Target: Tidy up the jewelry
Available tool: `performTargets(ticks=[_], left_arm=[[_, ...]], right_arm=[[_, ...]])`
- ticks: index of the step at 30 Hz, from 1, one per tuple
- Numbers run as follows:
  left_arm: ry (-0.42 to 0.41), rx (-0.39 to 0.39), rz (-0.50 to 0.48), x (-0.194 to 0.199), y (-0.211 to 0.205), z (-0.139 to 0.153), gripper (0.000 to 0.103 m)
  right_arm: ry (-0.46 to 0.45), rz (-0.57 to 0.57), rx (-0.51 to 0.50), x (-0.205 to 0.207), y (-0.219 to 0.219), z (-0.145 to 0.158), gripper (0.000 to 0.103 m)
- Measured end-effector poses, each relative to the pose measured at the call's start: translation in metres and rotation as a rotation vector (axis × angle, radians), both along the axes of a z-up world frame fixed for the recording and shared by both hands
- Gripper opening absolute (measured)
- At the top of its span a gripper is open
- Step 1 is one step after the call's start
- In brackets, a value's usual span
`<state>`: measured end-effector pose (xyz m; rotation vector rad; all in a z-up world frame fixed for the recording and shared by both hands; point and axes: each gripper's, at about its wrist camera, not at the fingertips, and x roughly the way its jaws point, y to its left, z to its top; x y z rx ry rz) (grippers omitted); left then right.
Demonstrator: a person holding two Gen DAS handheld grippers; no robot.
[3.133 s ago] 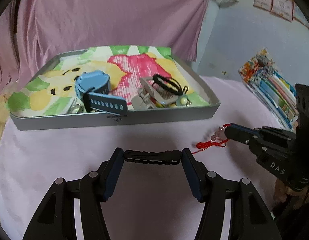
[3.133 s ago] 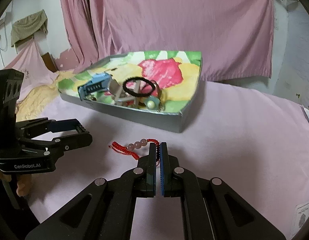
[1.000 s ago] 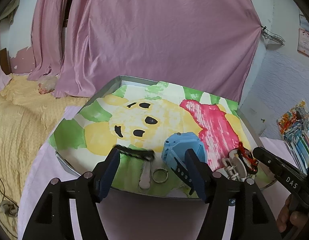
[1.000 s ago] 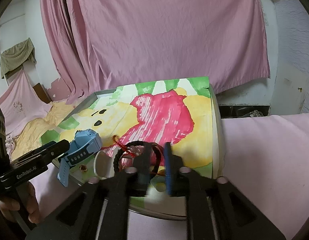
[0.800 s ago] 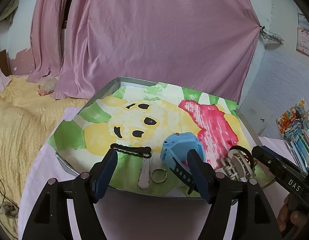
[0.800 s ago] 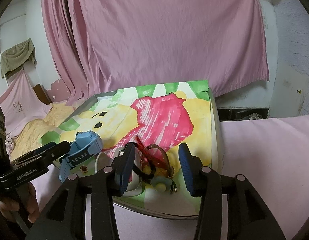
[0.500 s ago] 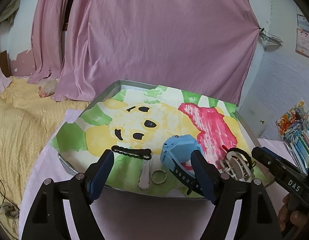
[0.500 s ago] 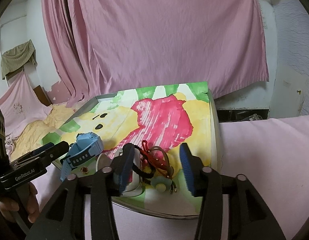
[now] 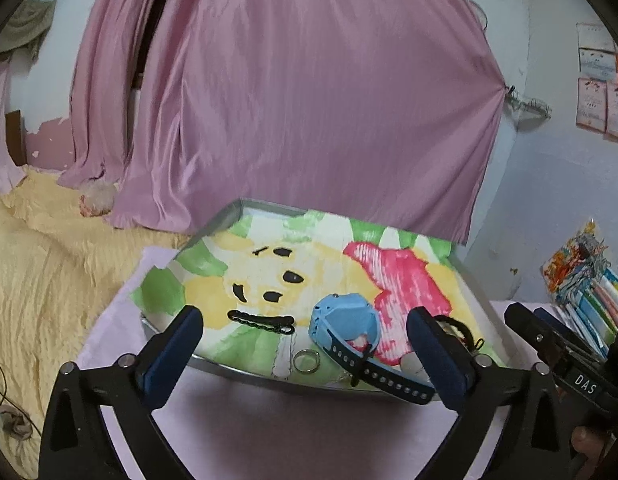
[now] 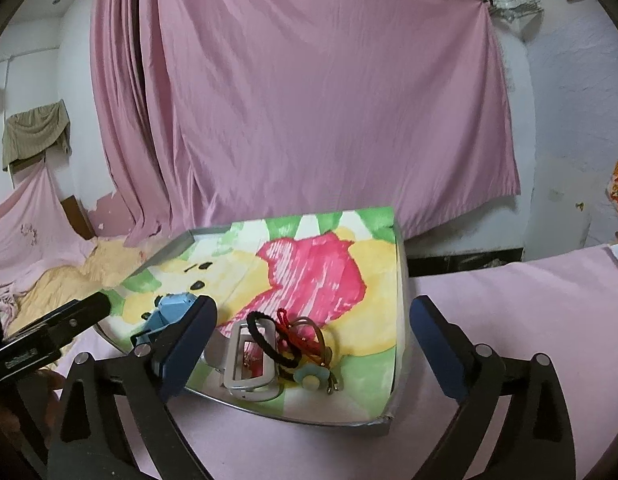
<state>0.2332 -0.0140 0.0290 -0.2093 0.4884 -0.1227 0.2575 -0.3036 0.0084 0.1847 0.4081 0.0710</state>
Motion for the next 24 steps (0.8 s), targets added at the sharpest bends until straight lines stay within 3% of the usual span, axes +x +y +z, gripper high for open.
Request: performTargets(ticks=[2,12,24], left_arm=[[-0.025,-0.008,0.005,-0.006,0.002,0.003,0.102],[-0.105,0.022,0.035,-0.045,0.007,0.017,0.102],[-0.144,0.056,0.046,-0.109,0.012,0.023,0.102]], right_arm=[[-0.018,-0.004,-0.005,-0.006,0.0,0.003,0.101],[-0.155,-0.054,-0.025,-0.057,-0.002,0.022,0.101],[-0.181,-0.022,-0.095,-0.124,0.013,0.031,0.101]])
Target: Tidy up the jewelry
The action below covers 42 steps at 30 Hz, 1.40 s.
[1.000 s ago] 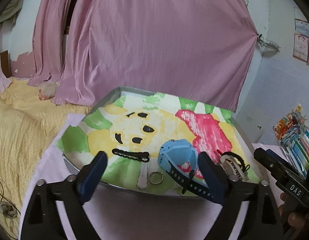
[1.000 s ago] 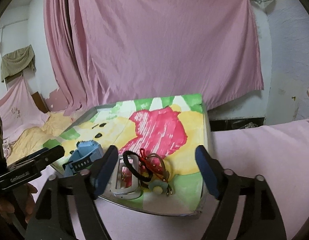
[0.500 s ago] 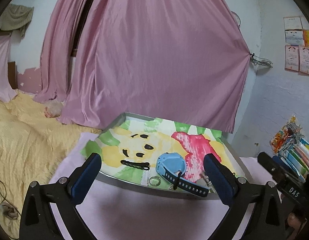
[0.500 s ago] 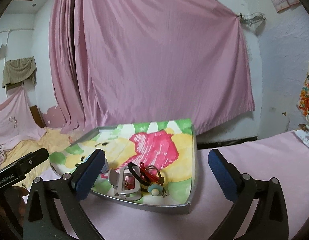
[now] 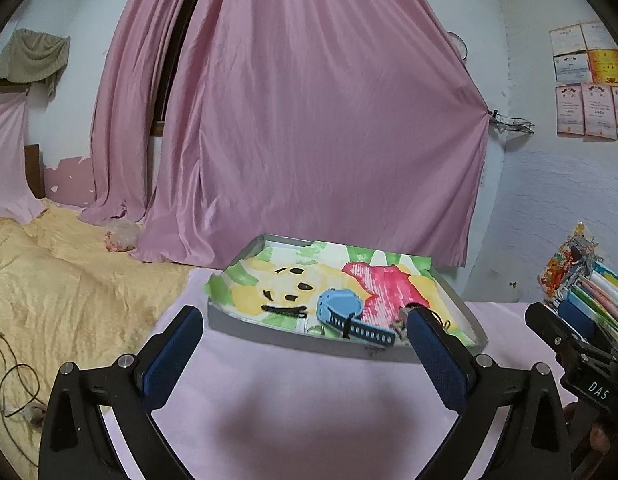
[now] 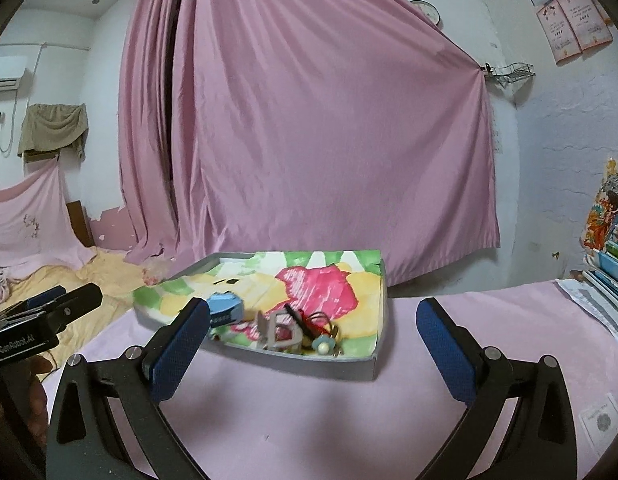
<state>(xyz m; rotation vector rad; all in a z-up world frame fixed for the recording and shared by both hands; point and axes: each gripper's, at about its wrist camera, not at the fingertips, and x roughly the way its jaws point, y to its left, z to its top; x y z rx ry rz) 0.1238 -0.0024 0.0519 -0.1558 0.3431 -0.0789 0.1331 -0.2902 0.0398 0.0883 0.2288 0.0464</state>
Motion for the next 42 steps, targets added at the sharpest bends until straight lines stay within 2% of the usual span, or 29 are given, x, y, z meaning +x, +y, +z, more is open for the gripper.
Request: performTargets(ticks=[6,15,26,42], left_arm=[[-0.014,0.015,0.013,-0.035,0.006,-0.004,0.102],[-0.011,0.016,0.046,-0.069,0.012,-0.02,0.102],[0.02,0.029,0.048,-0.084,0.017,-0.043,0.102],[0.034,0.024,0.051,-0.082,0.023,-0.044,0.102]], right_arm=[[-0.016,0.0,0.005,-0.034,0.005,-0.006,0.101],[0.013,0.027,-0.005,-0.066,0.014,-0.025,0.101],[0.033,0.013,-0.002,-0.084,0.014,-0.045,0.101],[0.075,0.022,0.004,-0.075,0.018,-0.051,0.101]])
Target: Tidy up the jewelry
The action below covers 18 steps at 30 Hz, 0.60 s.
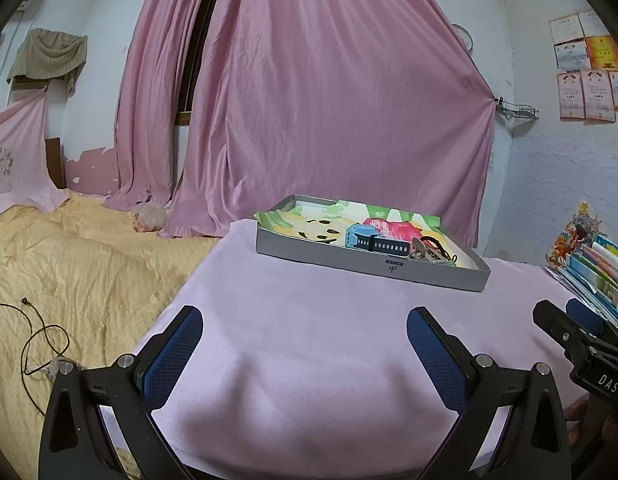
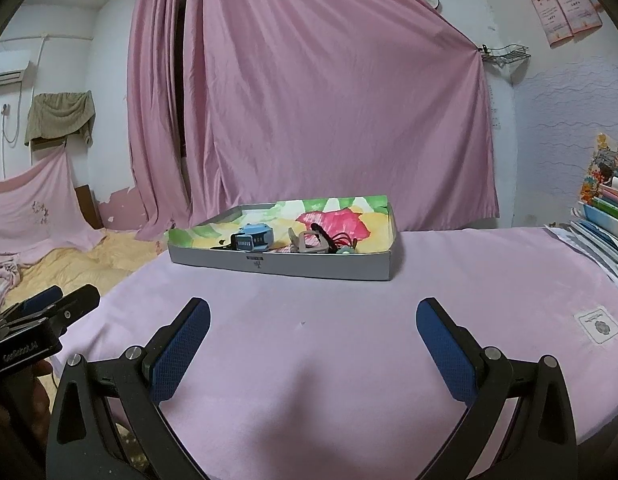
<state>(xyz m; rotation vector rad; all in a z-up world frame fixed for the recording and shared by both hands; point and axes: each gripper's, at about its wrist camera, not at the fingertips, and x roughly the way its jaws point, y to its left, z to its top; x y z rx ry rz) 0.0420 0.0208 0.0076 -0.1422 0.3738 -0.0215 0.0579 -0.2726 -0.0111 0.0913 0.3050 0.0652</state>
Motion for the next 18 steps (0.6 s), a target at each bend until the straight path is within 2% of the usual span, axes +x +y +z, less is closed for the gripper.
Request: performTargets(ticks=[18], left_arm=[[0.007,-0.003,-0.007,0.001,-0.0002,-0.0021,0.102]], right_arm=[[0.003,-0.001,0.001,0.0,0.0009,0.0,0.101]])
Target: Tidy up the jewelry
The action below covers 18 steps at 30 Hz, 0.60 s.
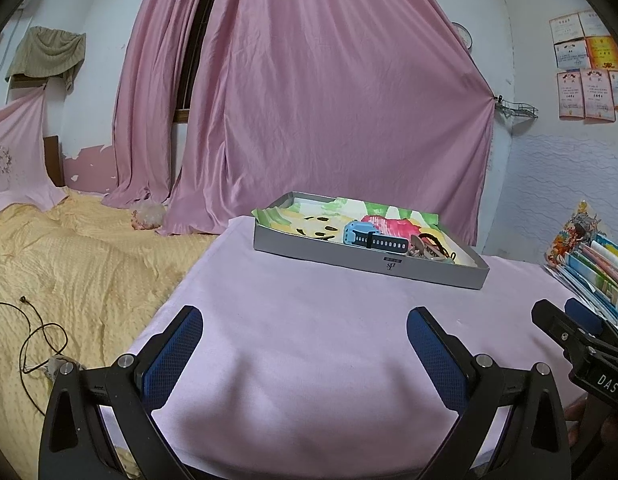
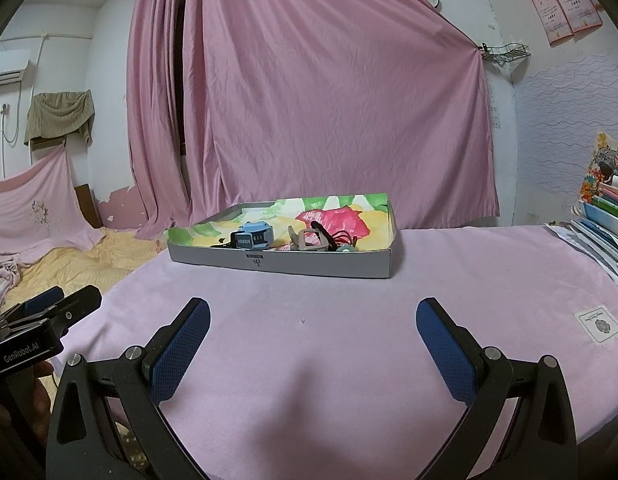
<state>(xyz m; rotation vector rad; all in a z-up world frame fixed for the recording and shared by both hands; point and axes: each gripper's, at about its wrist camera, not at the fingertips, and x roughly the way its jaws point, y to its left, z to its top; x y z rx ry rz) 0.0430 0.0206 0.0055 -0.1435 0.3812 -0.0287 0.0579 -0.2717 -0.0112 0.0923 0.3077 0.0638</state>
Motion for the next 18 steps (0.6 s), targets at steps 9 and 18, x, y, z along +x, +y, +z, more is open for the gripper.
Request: performTargets(ticks=[9,18], left_arm=[[0.0,0.001,0.0,0.0002,-0.0002,-0.0001,0.102],[0.002,-0.001,0.0,0.0,0.0,-0.0012,0.102]], right_arm=[[-0.001,0.0,-0.001,-0.0001,0.0,0.0001,0.101],[0.003,0.001,-0.002,-0.0001,0.0011,-0.001,0.101]])
